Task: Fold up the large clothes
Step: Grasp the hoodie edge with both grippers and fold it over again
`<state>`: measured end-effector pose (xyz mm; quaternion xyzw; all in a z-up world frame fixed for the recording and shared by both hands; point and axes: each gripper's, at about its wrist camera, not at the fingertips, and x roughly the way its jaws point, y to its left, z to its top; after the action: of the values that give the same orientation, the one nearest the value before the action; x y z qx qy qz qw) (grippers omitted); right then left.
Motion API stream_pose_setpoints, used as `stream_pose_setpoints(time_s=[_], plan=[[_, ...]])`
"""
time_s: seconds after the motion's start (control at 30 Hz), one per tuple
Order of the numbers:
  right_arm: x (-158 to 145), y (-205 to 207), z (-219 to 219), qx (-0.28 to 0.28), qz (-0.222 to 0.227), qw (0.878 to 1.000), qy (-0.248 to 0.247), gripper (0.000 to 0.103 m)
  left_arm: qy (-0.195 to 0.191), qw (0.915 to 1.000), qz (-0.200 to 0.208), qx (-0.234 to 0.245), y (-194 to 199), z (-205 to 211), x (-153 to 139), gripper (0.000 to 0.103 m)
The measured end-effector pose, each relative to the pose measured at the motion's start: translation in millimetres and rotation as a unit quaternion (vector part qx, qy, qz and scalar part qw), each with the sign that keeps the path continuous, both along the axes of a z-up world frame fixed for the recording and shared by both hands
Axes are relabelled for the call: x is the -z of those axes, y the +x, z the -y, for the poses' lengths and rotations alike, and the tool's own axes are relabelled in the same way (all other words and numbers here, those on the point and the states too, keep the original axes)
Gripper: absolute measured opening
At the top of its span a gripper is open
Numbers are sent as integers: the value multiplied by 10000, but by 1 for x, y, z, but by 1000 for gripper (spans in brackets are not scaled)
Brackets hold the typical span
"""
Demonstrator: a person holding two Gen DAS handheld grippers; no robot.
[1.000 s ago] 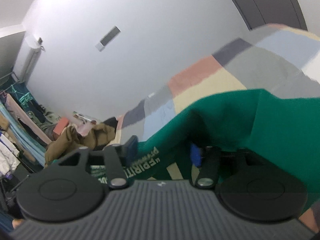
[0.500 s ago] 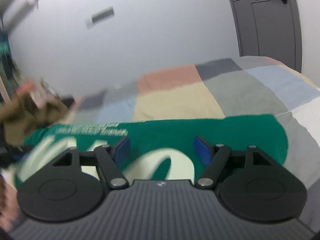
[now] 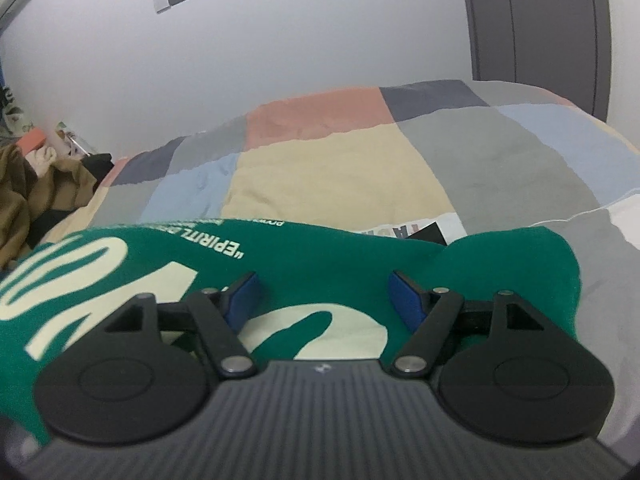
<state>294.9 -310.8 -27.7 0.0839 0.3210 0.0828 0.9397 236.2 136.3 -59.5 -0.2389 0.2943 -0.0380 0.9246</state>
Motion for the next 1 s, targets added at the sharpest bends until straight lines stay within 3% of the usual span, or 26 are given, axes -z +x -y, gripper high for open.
stream_pose_setpoints(time_s=[0.13,0.27,0.33,0.43,0.6,0.73,0.8,0.87,0.93,1.0], plan=[[-24,-24,5,183,219,9989,371,73,-698,9975,56,-1,-31,-11,-20,74],[-47,-63,14,282,160,9903,1350,74,-1471,9889,-14,190,-64,-12,-27,82],[-49,-83,16,237,44,9801,1969,75,-2045,9784,-197,212,-75,-12,-19,84],[-40,-104,12,211,-306,9625,2686,82,-3114,9477,-688,129,-79,-11,9,84],[-7,-102,3,256,-1267,9343,3322,82,-3367,9354,-1081,-30,-71,0,40,84],[12,-88,14,761,-1320,9254,3470,82,-3768,9205,-1017,-180,-60,1,57,82],[20,-80,25,1028,-1302,9155,3664,82,-3726,9227,-947,-283,-55,2,61,82],[26,-75,35,1325,-1247,9050,3846,81,-3517,9317,-829,-379,-51,3,60,79],[29,-71,46,1570,-1162,8981,3940,76,-3348,9389,-692,-397,-51,4,55,69],[28,-68,50,1532,-1093,8981,3974,58,-3076,9494,-541,-338,-52,7,41,50]])
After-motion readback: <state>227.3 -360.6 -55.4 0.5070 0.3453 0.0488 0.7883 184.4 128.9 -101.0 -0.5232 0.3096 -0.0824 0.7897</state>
